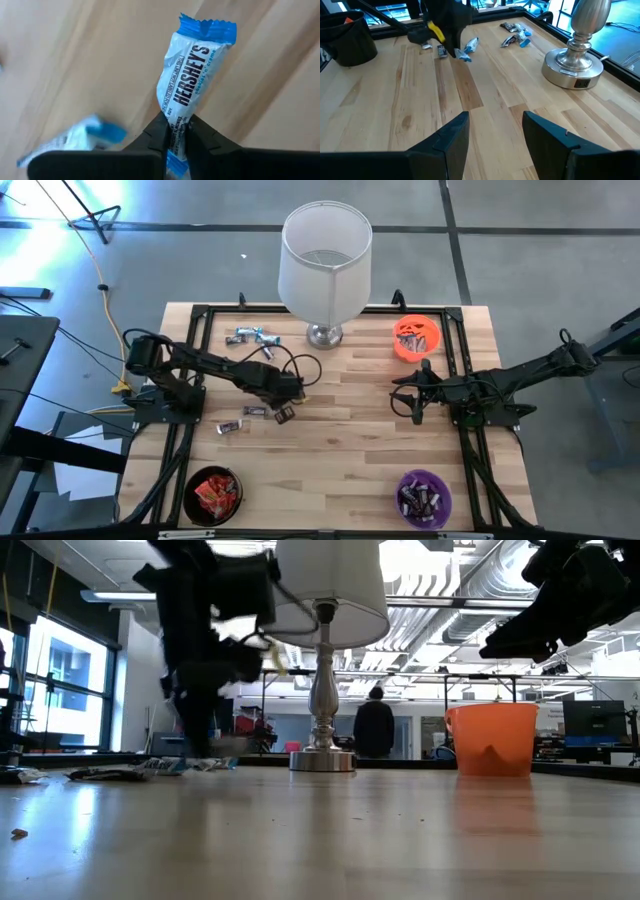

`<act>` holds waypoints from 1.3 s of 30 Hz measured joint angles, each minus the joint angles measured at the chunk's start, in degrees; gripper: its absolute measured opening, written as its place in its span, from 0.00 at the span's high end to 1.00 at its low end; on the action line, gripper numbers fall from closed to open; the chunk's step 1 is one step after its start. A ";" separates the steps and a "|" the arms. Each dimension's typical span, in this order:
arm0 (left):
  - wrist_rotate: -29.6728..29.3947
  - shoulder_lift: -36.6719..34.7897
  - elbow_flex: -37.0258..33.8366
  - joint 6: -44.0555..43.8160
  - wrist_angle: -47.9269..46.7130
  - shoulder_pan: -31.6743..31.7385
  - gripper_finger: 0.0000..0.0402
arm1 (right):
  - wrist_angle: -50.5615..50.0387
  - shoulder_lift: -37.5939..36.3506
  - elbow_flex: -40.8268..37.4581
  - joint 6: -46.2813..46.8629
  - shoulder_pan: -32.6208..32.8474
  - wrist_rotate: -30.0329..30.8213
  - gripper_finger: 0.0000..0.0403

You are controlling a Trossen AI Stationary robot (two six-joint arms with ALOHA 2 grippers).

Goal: Sort candy
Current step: Put the white chocolate bar into the orange bucket

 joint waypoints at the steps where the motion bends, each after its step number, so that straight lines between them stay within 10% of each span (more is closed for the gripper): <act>1: -0.40 -0.12 0.85 0.09 0.47 -0.18 0.93 | -0.04 0.02 -0.02 0.02 0.01 -0.02 0.55; 29: -3.83 -0.35 20.66 2.11 7.88 -18.35 0.93 | 0.09 0.02 0.00 -1.35 -0.01 0.19 0.55; 39: -9.90 -0.36 20.68 -1.47 14.96 -19.57 0.93 | 8.77 0.02 0.00 15.77 -0.01 -0.01 0.55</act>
